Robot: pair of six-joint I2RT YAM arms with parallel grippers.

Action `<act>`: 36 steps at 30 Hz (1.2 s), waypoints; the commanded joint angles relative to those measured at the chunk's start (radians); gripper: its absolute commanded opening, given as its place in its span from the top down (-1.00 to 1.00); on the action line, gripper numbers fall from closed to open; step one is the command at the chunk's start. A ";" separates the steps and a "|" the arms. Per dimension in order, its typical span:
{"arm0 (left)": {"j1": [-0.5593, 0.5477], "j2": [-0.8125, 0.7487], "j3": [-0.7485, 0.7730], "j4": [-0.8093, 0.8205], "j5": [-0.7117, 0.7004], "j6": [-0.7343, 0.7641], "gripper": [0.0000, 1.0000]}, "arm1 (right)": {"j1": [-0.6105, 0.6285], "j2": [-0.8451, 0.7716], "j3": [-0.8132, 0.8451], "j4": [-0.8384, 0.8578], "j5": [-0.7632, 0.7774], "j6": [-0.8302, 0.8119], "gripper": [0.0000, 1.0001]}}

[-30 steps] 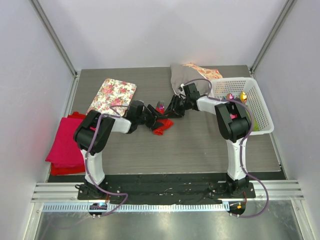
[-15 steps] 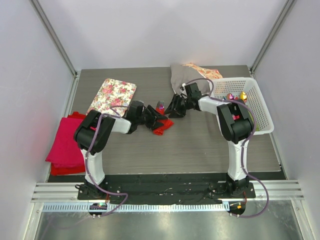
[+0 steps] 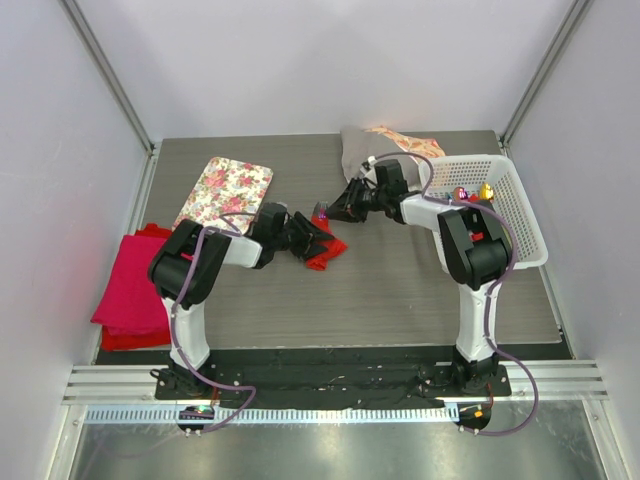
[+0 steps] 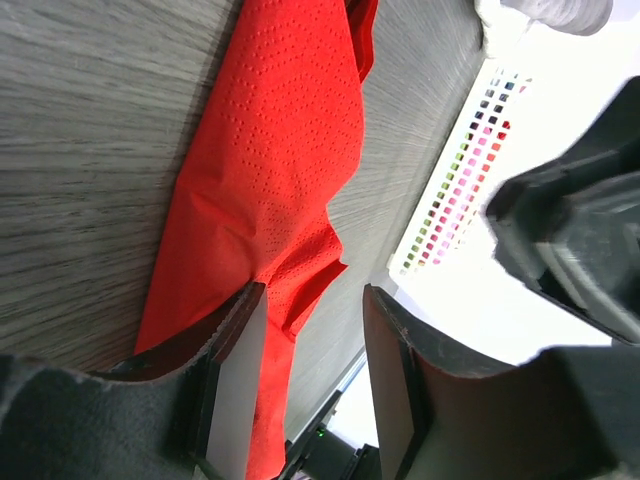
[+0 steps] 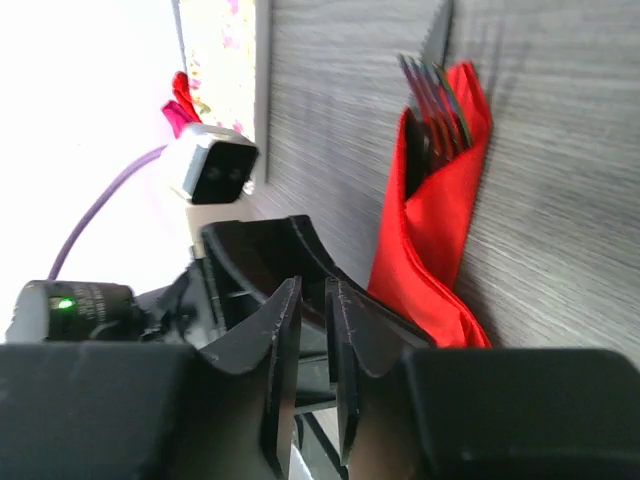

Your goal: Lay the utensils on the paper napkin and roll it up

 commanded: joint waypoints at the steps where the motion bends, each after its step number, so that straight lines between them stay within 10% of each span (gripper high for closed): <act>1: 0.001 0.047 -0.037 -0.093 -0.019 0.034 0.04 | 0.024 0.042 -0.015 0.038 -0.028 0.011 0.53; 22: 0.007 -0.186 -0.021 -0.050 0.089 0.210 0.04 | 0.027 0.146 -0.033 -0.148 0.108 -0.144 0.74; 36: 0.027 -0.047 -0.118 0.114 0.165 0.040 0.86 | 0.029 0.148 -0.015 -0.171 0.131 -0.159 0.77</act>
